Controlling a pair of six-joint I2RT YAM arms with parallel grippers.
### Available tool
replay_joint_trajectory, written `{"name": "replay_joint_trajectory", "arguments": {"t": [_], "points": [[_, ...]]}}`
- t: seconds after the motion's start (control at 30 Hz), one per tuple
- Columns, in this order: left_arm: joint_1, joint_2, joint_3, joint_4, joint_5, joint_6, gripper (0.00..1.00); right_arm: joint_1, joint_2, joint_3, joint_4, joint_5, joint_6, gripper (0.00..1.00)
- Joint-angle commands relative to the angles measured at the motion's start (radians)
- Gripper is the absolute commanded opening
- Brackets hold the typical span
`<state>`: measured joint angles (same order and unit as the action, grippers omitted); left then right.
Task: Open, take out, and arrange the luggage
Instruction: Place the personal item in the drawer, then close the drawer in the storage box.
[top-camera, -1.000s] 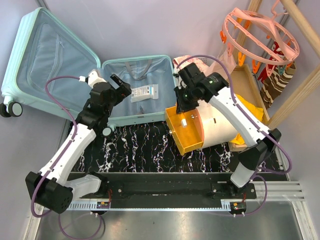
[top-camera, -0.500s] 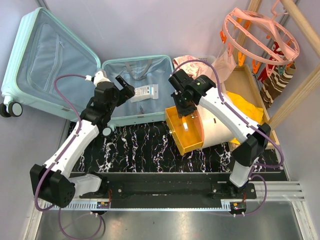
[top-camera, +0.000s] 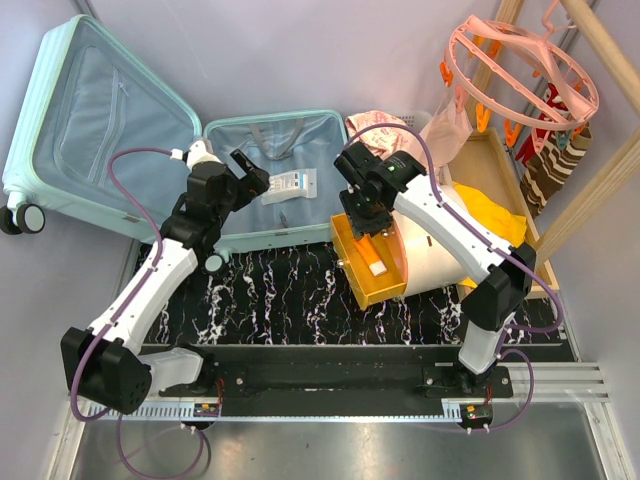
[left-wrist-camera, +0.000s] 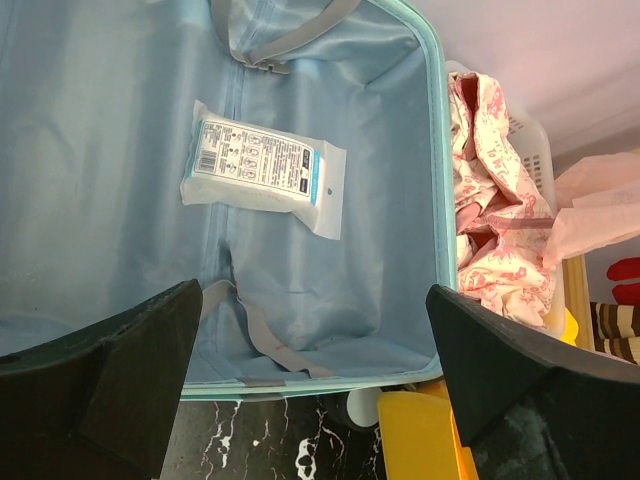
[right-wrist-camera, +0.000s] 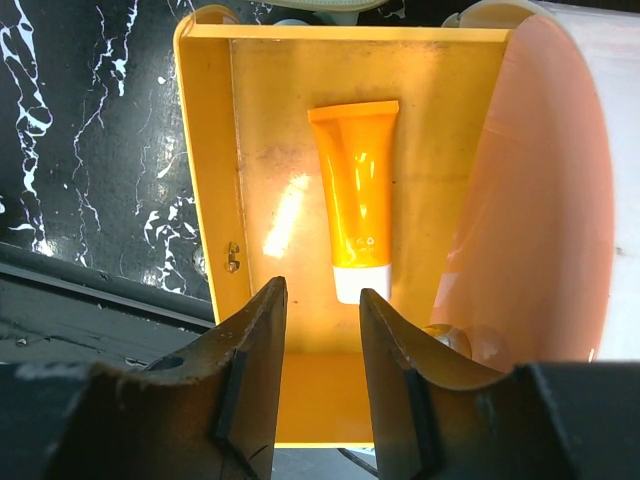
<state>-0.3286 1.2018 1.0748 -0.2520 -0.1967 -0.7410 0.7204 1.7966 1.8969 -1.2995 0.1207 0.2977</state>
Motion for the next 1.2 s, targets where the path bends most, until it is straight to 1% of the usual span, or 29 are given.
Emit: {"name": "replay_joint_trajectory", "arguments": {"t": [0.0, 0.1, 0.23, 0.37, 0.43, 0.47, 0.5, 0.6, 0.73, 0.87, 0.93, 1.03, 1.17], "points": [[0.006, 0.004, 0.037, 0.057, 0.019, 0.02, 0.99, 0.01, -0.013, 0.03, 0.022, -0.009, -0.035, 0.44], [0.007, 0.01, 0.04, 0.056, 0.022, 0.023, 0.99, 0.011, -0.037, 0.047, 0.04, -0.007, -0.045, 0.44], [0.008, 0.018, 0.047, 0.056, 0.02, 0.035, 0.99, 0.016, -0.066, 0.096, 0.077, -0.052, -0.08, 0.45], [0.014, 0.027, 0.059, 0.053, 0.04, 0.051, 0.99, 0.06, -0.002, 0.195, 0.011, -0.036, -0.184, 0.44], [0.017, 0.03, 0.063, 0.045, 0.052, 0.052, 0.99, 0.066, 0.017, 0.2, 0.012, -0.087, -0.195, 0.43], [0.017, 0.033, 0.065, 0.04, 0.057, 0.054, 0.99, 0.067, 0.018, 0.188, 0.044, -0.11, -0.201, 0.43], [0.017, 0.031, 0.063, 0.039, 0.06, 0.052, 0.99, 0.068, 0.018, 0.186, 0.06, -0.169, -0.204, 0.43], [0.017, 0.021, 0.053, 0.025, 0.059, 0.054, 0.99, 0.08, 0.041, 0.192, 0.092, -0.248, -0.222, 0.44], [0.023, 0.012, 0.043, 0.013, 0.062, 0.049, 0.99, 0.114, 0.115, 0.188, 0.072, -0.256, -0.281, 0.42], [0.023, 0.013, 0.037, 0.011, 0.072, 0.049, 0.99, 0.12, 0.139, 0.18, 0.101, -0.34, -0.29, 0.43], [0.025, 0.019, 0.036, 0.011, 0.079, 0.046, 0.99, 0.126, 0.164, 0.166, 0.098, -0.334, -0.295, 0.43], [0.025, 0.022, 0.036, 0.008, 0.085, 0.034, 0.99, 0.132, 0.182, 0.139, 0.097, -0.27, -0.293, 0.42], [0.025, 0.022, 0.025, 0.008, 0.08, 0.034, 0.99, 0.132, 0.178, 0.116, 0.114, -0.201, -0.276, 0.43]]}}
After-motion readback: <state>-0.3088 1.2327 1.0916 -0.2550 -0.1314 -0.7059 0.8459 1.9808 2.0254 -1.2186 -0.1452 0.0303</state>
